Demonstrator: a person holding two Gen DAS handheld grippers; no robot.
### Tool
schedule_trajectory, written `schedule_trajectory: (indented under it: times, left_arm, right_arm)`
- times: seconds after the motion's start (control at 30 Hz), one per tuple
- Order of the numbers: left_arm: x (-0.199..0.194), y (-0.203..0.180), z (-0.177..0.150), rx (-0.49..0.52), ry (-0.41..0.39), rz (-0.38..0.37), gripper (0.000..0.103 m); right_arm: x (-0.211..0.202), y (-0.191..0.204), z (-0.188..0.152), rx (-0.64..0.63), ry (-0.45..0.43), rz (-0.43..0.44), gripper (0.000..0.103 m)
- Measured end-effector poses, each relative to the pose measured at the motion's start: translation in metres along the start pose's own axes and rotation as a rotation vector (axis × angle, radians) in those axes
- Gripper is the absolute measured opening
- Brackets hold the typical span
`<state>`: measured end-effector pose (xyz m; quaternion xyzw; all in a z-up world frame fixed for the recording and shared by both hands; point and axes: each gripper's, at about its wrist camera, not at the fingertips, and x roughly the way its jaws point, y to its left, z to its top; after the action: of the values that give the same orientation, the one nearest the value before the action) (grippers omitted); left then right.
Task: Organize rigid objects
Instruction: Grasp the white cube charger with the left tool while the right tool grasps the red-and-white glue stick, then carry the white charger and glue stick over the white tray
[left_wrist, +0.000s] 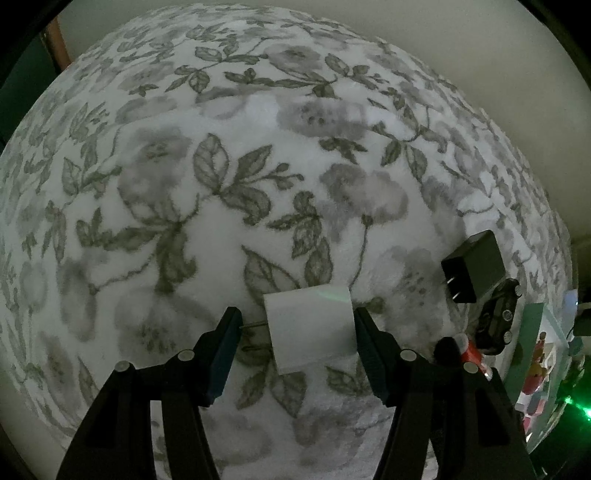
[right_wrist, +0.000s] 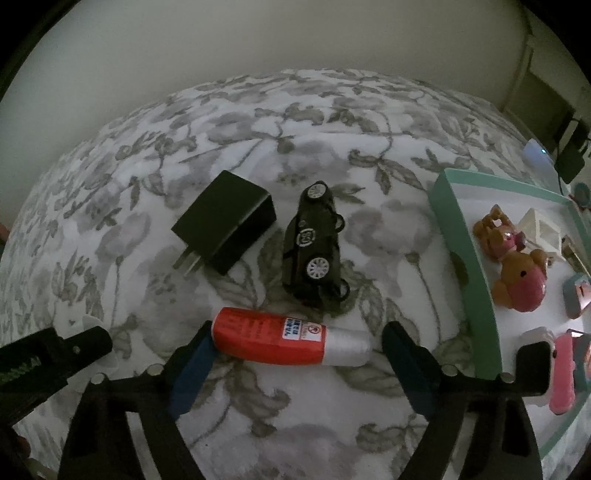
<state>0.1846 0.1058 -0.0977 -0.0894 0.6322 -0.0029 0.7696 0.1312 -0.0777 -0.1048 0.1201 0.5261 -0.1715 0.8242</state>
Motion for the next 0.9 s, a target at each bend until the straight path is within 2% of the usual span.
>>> schedule_trajectory:
  times: [0.13, 0.47, 0.9]
  left_arm:
    - [0.002, -0.008, -0.001, 0.011, -0.002, 0.017, 0.063]
    - [-0.003, -0.018, -0.001, 0.018, -0.020, 0.018, 0.063]
    - [-0.046, -0.047, 0.005, 0.053, -0.107, -0.023, 0.063]
  right_arm:
    - [-0.004, -0.004, -0.001, -0.005, -0.002, 0.000, 0.081]
    - [-0.007, -0.011, 0.001, -0.003, 0.009, 0.032, 0.080]
    - [-0.033, -0.027, 0.008, 0.026, -0.027, 0.069, 0.080]
